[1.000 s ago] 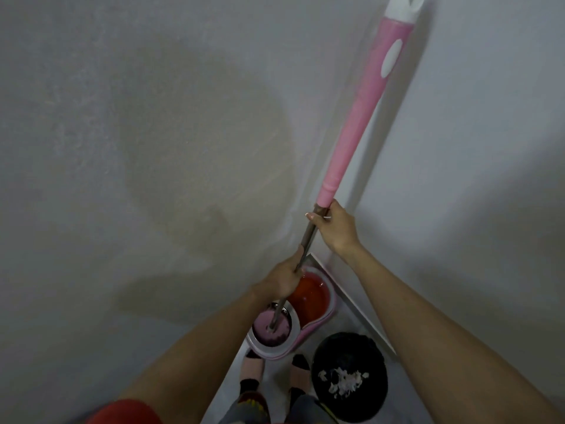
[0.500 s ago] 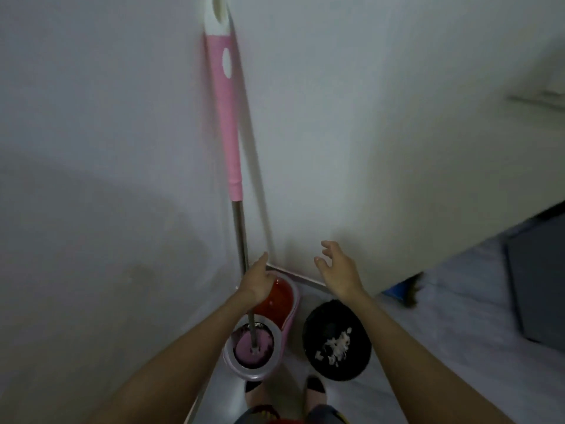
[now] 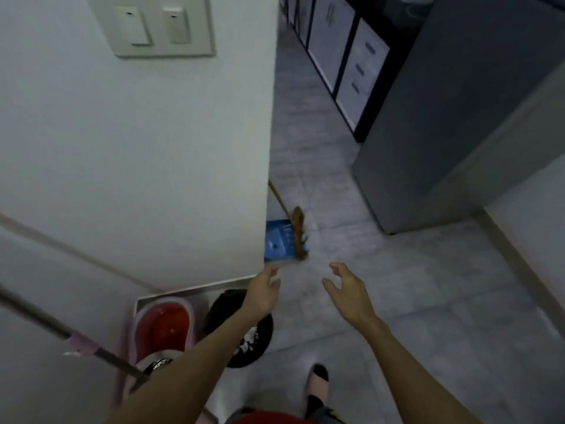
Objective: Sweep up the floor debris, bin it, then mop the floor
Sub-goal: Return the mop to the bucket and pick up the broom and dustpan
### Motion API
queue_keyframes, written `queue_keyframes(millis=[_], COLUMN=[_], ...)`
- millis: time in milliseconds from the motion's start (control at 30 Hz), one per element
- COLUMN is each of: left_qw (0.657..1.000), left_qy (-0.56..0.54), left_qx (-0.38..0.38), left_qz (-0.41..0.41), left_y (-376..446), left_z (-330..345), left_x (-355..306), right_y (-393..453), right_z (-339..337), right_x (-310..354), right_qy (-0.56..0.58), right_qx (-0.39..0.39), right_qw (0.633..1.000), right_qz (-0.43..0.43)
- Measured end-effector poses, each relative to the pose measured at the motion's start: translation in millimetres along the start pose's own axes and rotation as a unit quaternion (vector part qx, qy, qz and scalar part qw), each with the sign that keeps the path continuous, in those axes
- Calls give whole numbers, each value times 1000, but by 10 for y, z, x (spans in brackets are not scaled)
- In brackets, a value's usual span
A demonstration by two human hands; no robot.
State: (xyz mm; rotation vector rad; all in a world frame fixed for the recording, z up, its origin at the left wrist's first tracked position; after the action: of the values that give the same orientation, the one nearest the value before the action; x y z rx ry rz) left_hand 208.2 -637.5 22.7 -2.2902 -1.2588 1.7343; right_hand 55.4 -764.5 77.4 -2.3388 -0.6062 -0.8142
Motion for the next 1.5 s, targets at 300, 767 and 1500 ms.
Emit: queue_keyframes(millis=[300, 767, 1500], left_qw=[999, 985, 825], left_qy=[33, -7, -152], left_qx=[38, -104, -355], left_qz=[-17, -138, -412], left_y=[570, 2611, 4065], left_z=[1126, 257, -150], left_x=[-988, -1348, -847], right_y=[896, 3476, 5379], right_z=[-1213, -804, 965], right_x=[-649, 772, 1652], right_qy=[-24, -107, -200], right_qx=[36, 243, 504], right_qw=[999, 952, 745], right_qz=[13, -153, -389])
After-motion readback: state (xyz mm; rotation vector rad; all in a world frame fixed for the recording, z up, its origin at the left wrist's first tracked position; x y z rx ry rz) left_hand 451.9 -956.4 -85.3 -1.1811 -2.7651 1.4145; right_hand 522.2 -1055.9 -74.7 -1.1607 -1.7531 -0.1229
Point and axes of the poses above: each hand's wrist, its own y-axis towards the middle knuckle, its own z-axis out of the palm, x = y × z, the point moved 4 cm from there along y, towards the middle knuckle, and after that the axes turned 1 degree about z, right-handed, at the moved point
